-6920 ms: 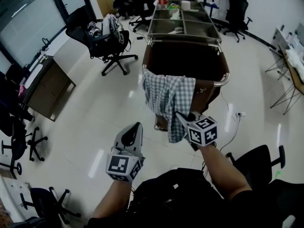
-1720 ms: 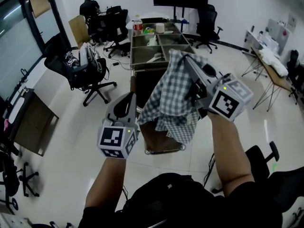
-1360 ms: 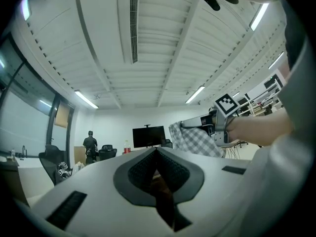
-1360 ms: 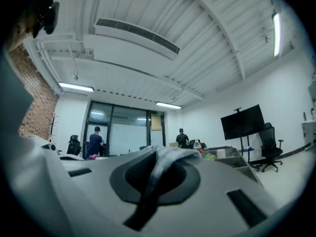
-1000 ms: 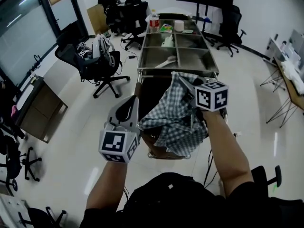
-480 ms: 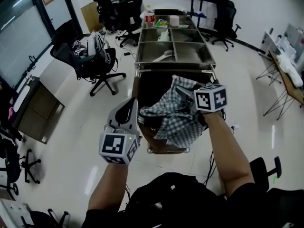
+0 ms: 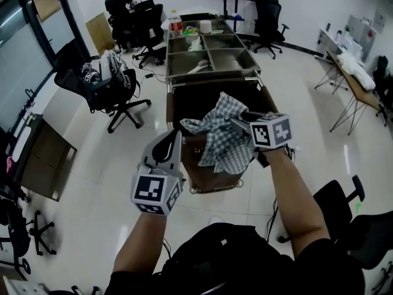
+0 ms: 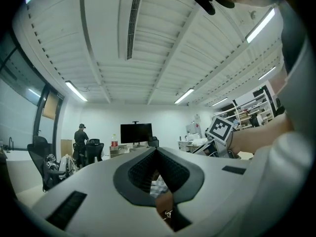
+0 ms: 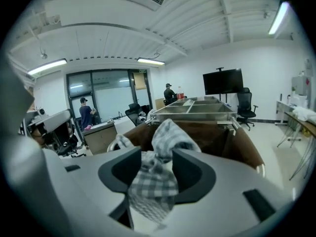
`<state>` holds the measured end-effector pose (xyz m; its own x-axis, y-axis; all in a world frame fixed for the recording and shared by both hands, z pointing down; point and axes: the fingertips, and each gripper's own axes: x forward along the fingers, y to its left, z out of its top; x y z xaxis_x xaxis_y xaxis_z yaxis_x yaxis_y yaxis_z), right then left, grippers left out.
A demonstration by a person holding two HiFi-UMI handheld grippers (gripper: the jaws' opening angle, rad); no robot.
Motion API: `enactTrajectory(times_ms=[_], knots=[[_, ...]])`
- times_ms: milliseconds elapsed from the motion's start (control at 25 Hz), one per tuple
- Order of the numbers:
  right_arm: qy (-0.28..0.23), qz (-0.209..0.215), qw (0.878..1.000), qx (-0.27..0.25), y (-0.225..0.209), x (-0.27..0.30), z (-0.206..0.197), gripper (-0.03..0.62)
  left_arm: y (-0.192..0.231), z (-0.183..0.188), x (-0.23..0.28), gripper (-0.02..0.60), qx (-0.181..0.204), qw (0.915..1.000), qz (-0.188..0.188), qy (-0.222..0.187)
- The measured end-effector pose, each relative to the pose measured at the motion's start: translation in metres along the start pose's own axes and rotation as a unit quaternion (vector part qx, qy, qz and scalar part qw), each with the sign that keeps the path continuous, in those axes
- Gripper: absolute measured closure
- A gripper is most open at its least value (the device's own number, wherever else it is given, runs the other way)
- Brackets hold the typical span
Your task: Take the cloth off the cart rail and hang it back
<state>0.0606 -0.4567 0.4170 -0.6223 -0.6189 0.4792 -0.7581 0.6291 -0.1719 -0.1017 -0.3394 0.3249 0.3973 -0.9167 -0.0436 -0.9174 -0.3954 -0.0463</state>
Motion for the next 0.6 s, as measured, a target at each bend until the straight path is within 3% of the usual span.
enactTrajectory(times_ms=[120,360,520,600], knots=[[-0.005,-0.020,1.000,0.010,0.009,-0.021,-0.021,0.372,-0.013,-0.001,-0.022,0.581,0.002,0.9999,-0.016,0.000],[-0.071,-0.028,0.997,0.022,0.052,-0.072,-0.040,0.374,-0.041,-0.008,-0.070,0.581,-0.001,0.9989,-0.045,0.009],[-0.112,-0.027,0.993,0.032,0.089,-0.104,-0.048,0.443,-0.051,-0.012,-0.103,0.581,-0.010,0.9980,-0.059,0.018],[-0.136,-0.024,0.990,0.037,0.105,-0.121,-0.053,0.523,-0.055,-0.013,-0.118,0.581,-0.014,0.9976,-0.065,0.019]])
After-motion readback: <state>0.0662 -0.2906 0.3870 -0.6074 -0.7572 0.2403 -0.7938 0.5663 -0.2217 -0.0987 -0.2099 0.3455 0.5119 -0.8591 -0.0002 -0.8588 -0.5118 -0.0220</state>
